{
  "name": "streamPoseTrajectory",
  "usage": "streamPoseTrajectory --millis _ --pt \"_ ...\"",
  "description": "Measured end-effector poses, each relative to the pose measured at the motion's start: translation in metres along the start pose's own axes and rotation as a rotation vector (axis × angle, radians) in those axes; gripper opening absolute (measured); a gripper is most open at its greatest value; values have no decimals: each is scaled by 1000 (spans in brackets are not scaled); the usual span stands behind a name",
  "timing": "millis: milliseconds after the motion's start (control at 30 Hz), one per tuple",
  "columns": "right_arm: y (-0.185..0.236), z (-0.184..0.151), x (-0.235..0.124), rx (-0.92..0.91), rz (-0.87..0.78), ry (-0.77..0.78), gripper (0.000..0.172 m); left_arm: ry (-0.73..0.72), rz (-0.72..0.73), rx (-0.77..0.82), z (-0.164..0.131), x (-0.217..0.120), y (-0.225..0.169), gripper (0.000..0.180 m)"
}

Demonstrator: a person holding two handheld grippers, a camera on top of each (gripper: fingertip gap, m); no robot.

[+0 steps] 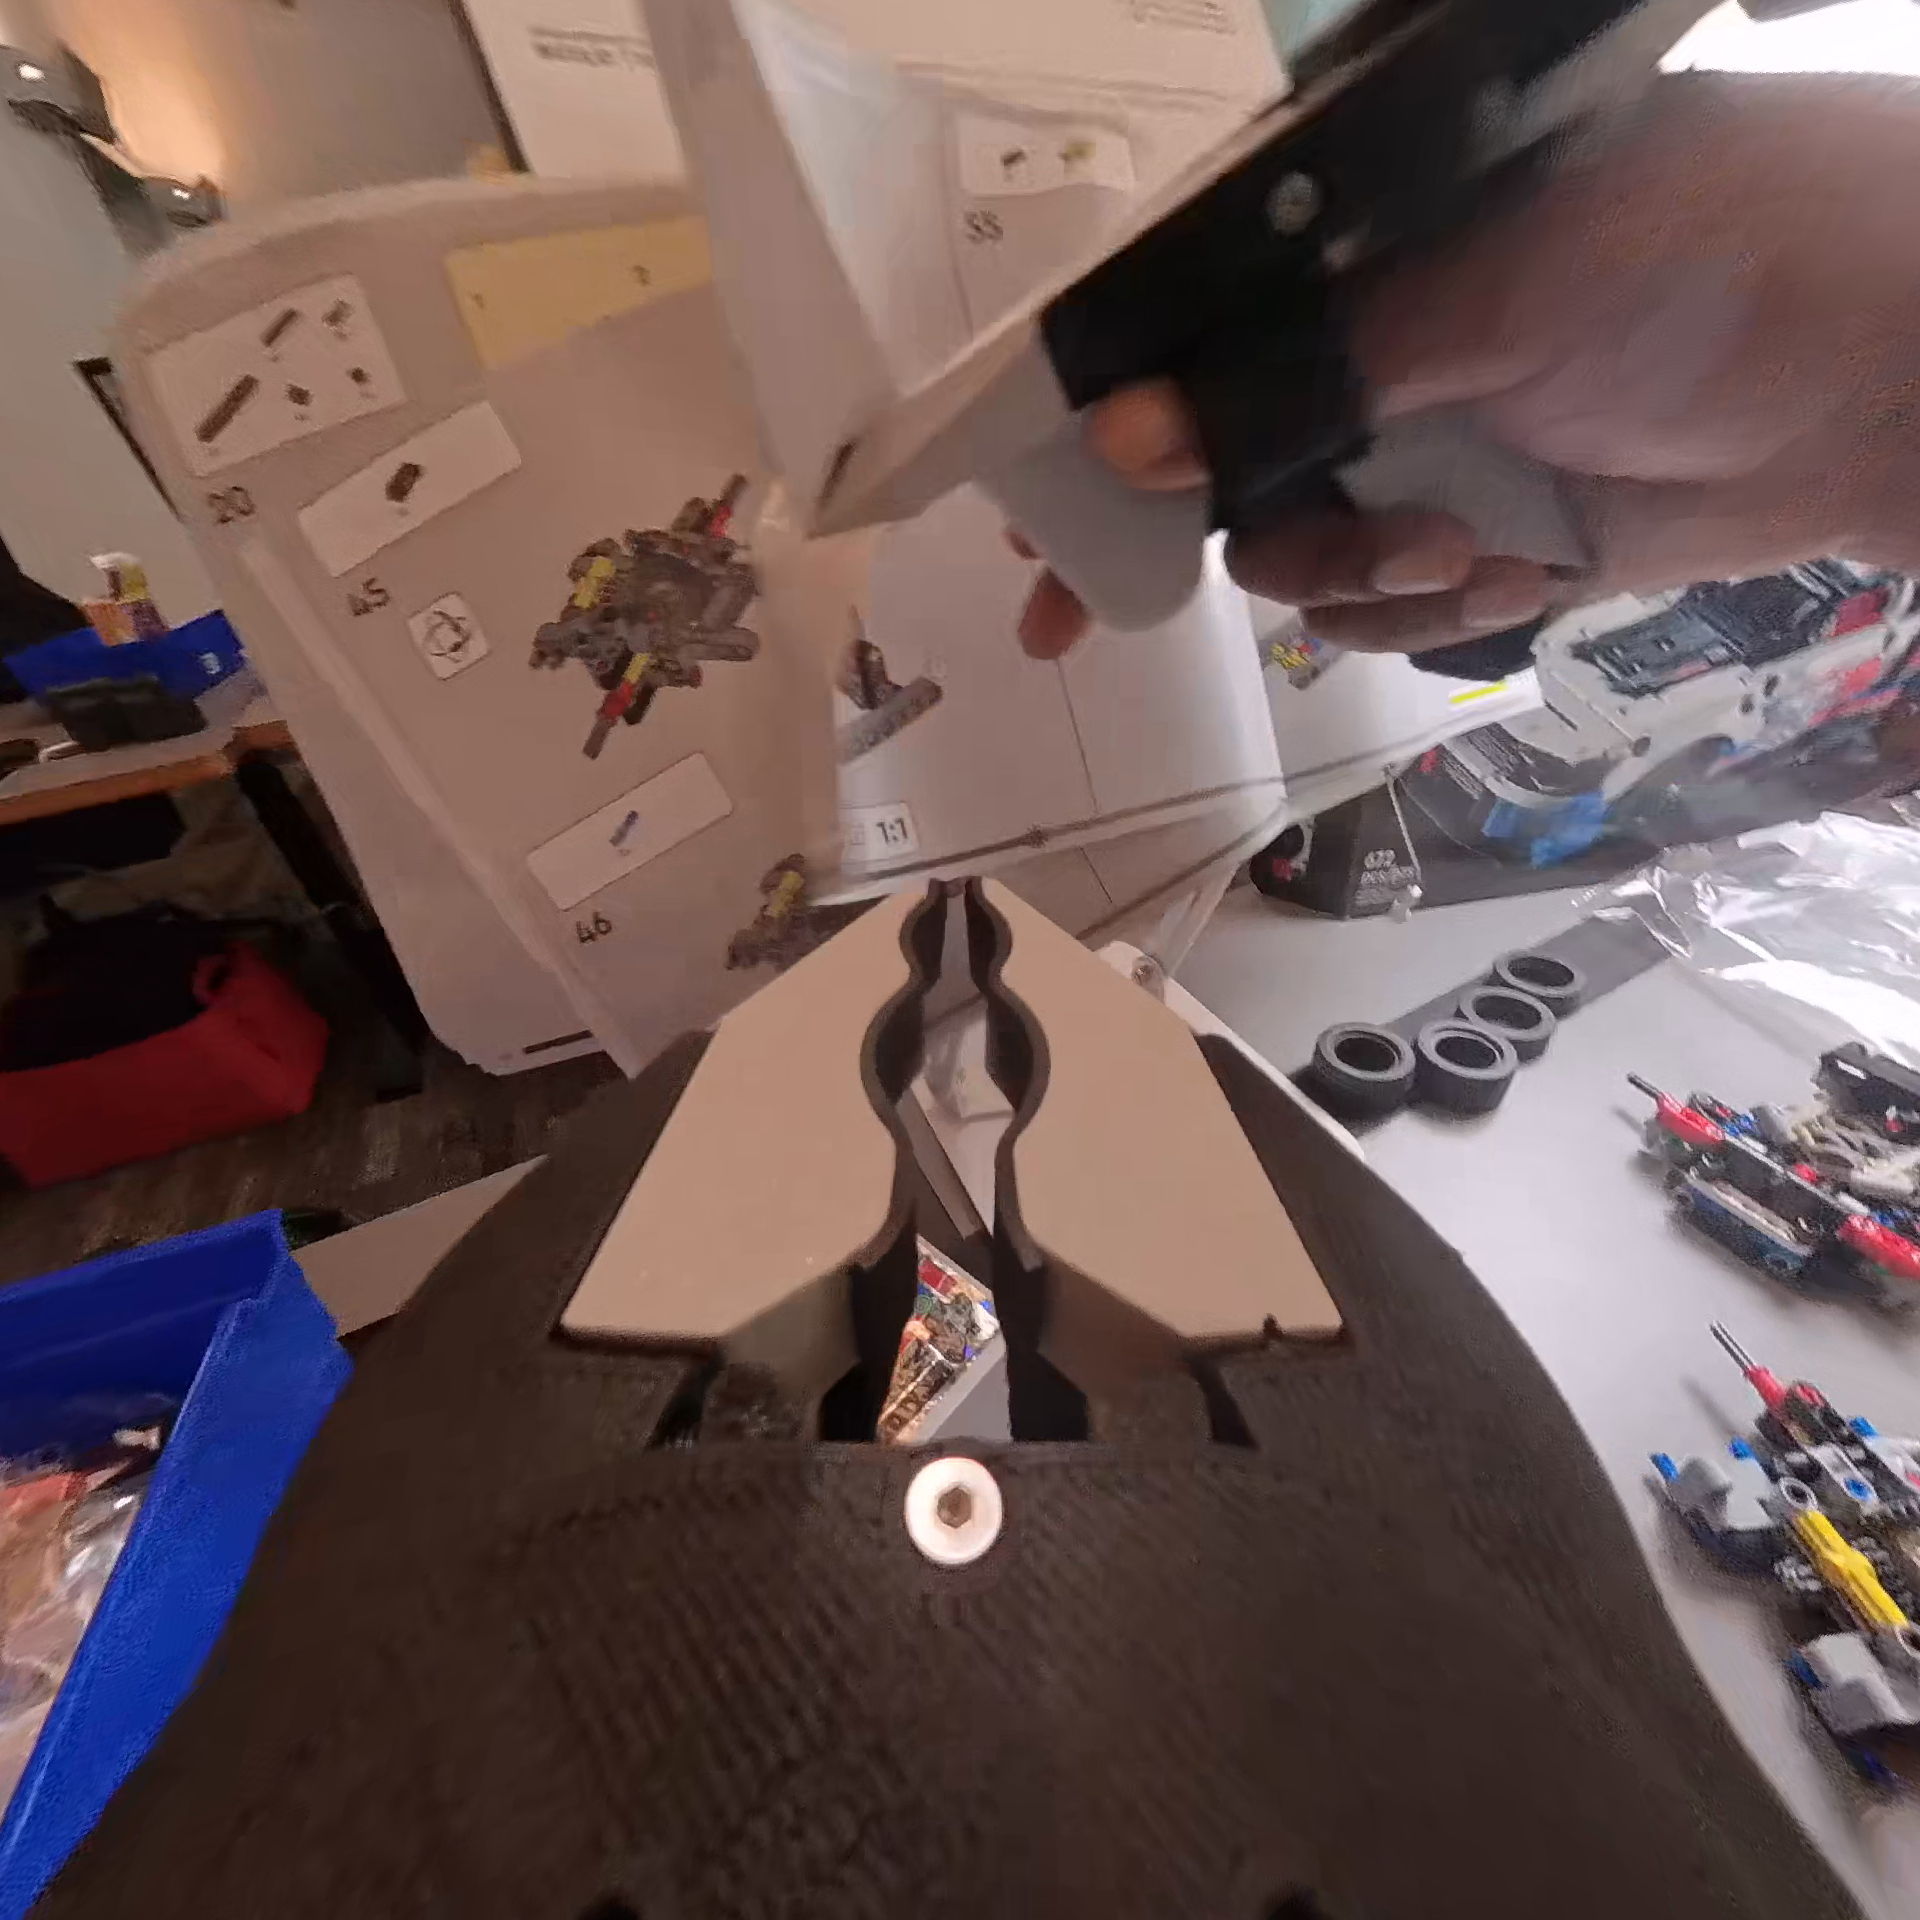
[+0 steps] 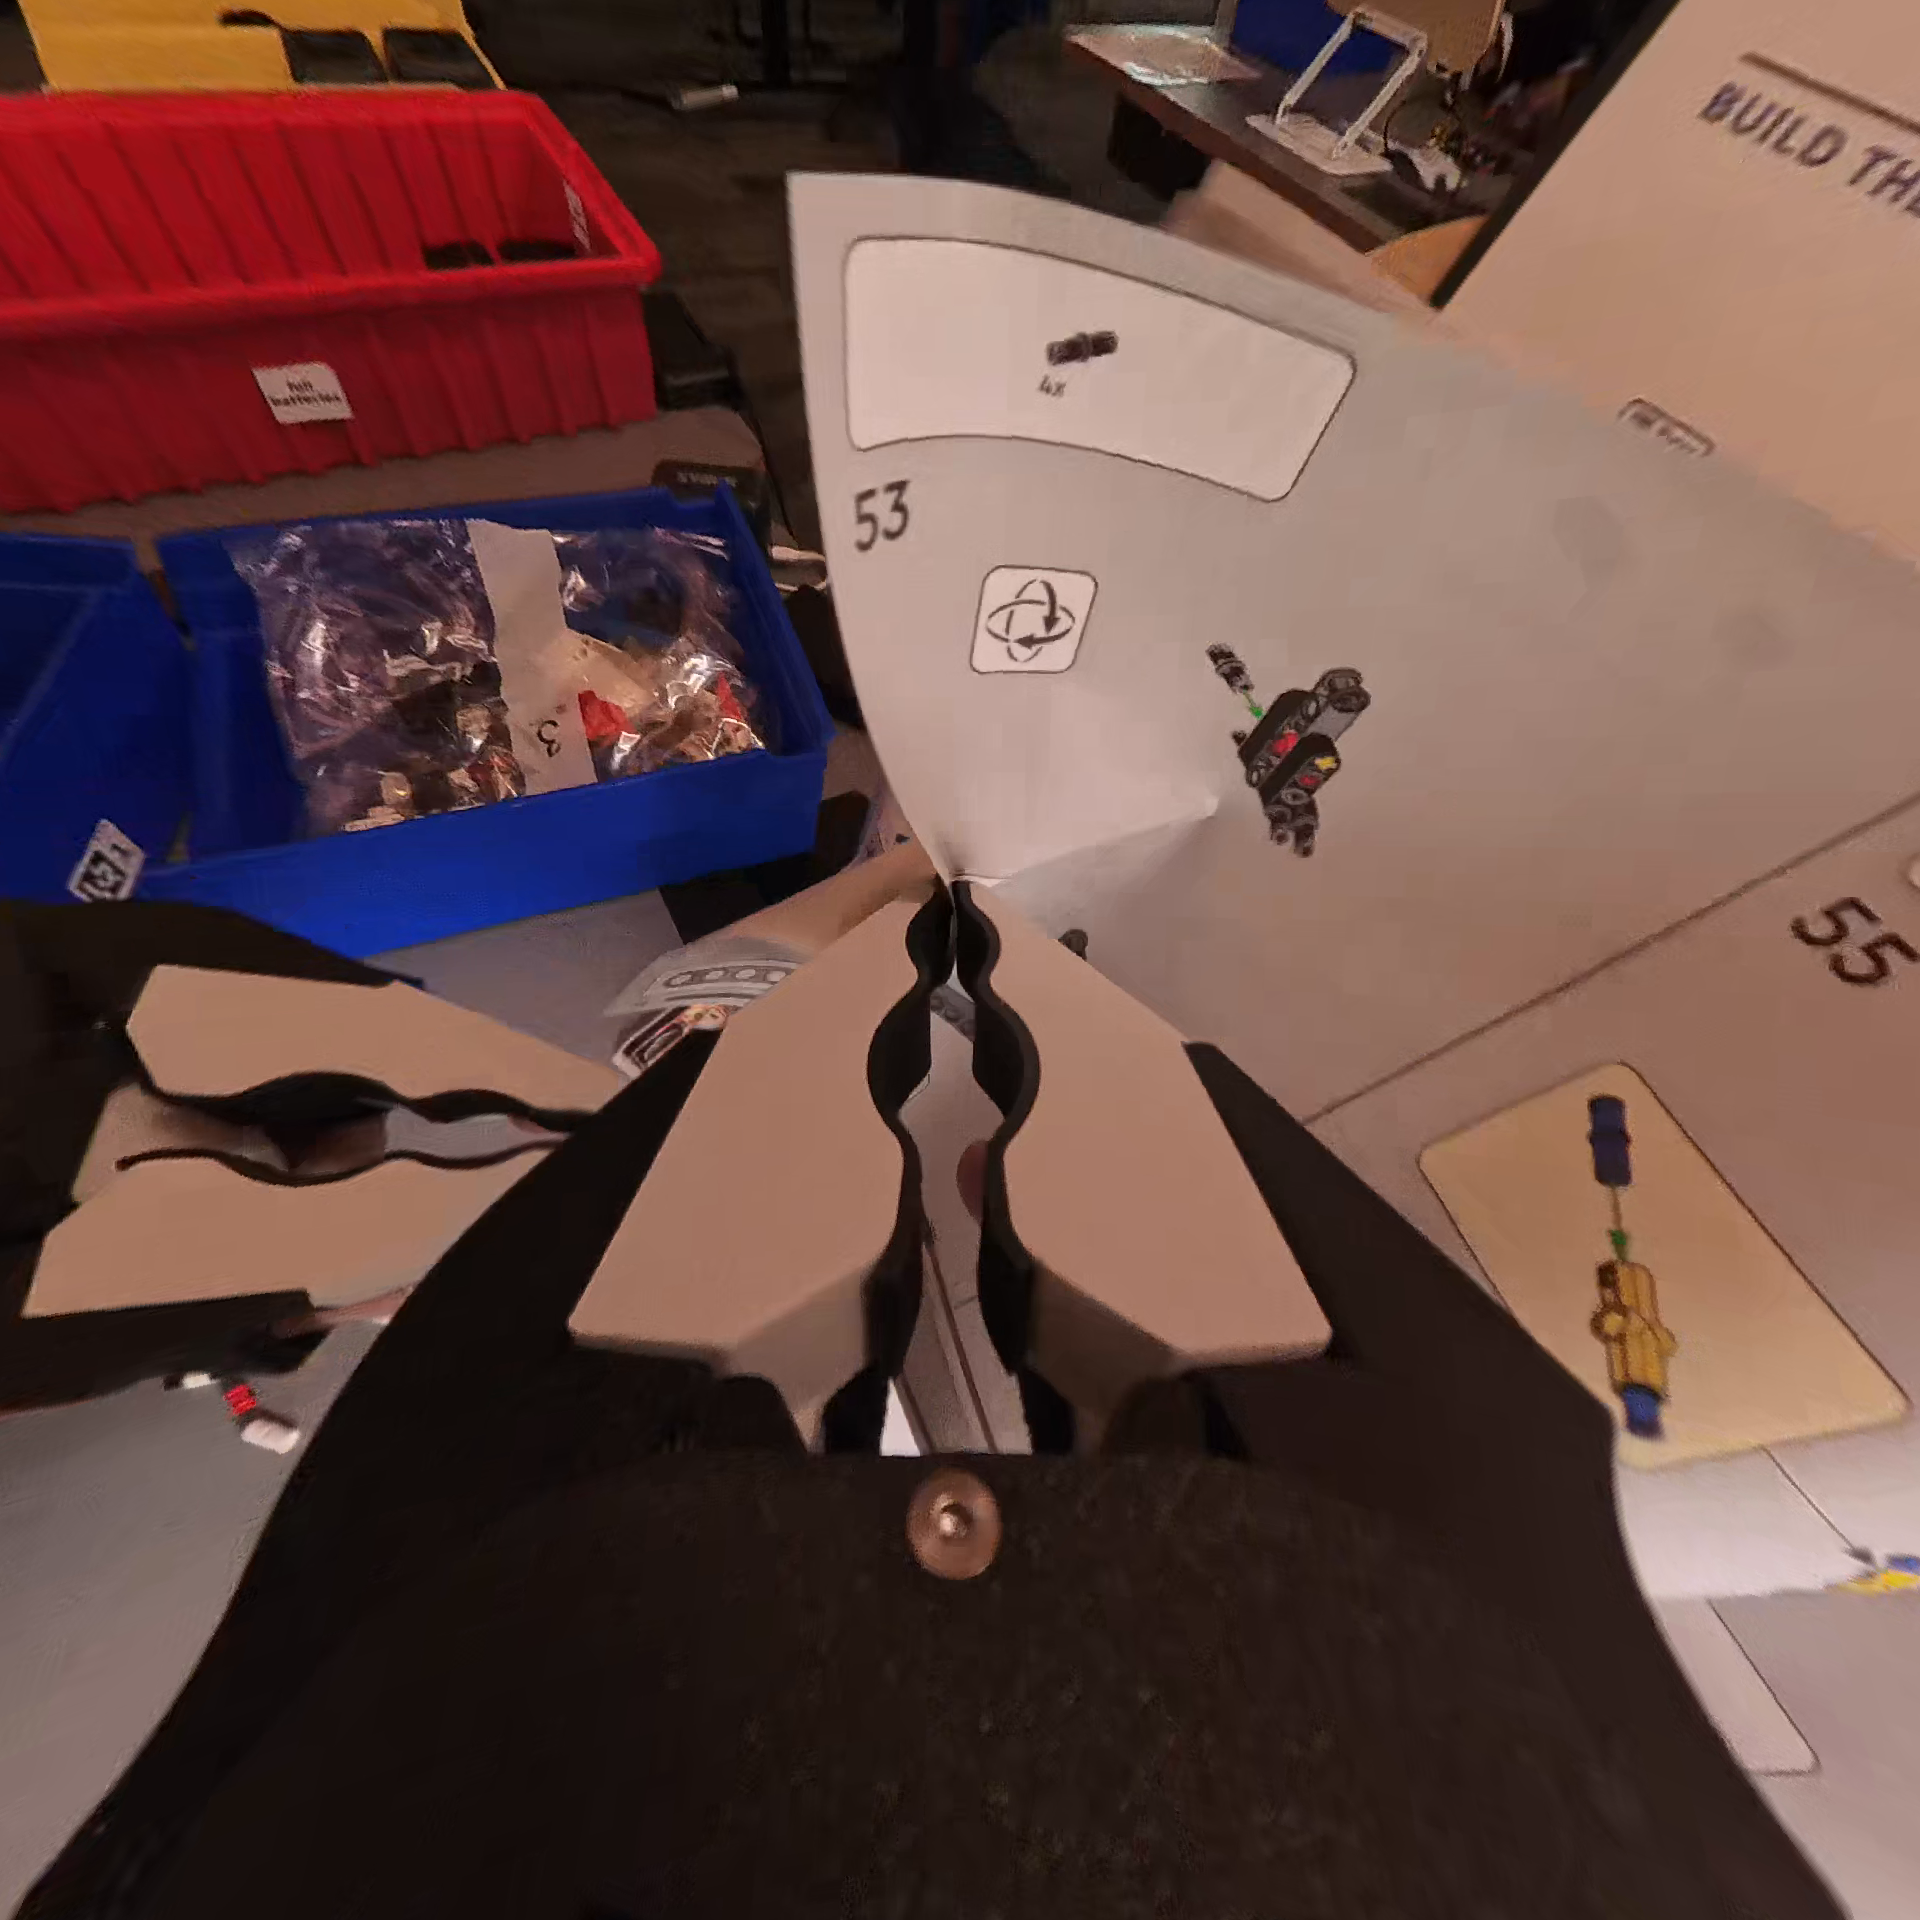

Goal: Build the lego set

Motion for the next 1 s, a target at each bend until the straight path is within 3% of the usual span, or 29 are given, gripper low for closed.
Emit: streamPoseTrajectory --millis 100,267,300,467,533,633,733,867,1000 --pt "8 -1 16 -44 -9 80 0 12 -6 2 -3 15 -2 0" --pt "13 5 26 -143 -60 119 1 107 76 -177 -21 58 22 1" --pt "15 8 22 -152 -62 94 11 108 92 -192 -24 64 28 0" --pt "34 13 -43 -128 20 -187 37 102 87 -157 -17 73 33 0" --pt "24 -6 -75 -158 -55 -243 33 98 92 -167 -15 71 36 0" --pt "-13 -58 -99 -245 -271 -140 27 101 94 -223 -17 66 42 0" --pt "-34 -104 -89 -334 -362 28 25 108 116 -235 -22 62 44 0" --pt "-18 -114 -55 -515 -404 120 13 100 113 -298 -24 51 41 0" --pt "-10 -113 -29 -573 -421 202 18 62 43 -430 -34 27 27 11"
Point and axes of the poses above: each gripper's, where its closed fingertips meet, x out along the fingers, z out of its top, y = z × x across the jaws, the point moved 6 cm from there along -x, back along the fingers, and after that the axes turned 7 degrees about -x, right-handed, at the moved point
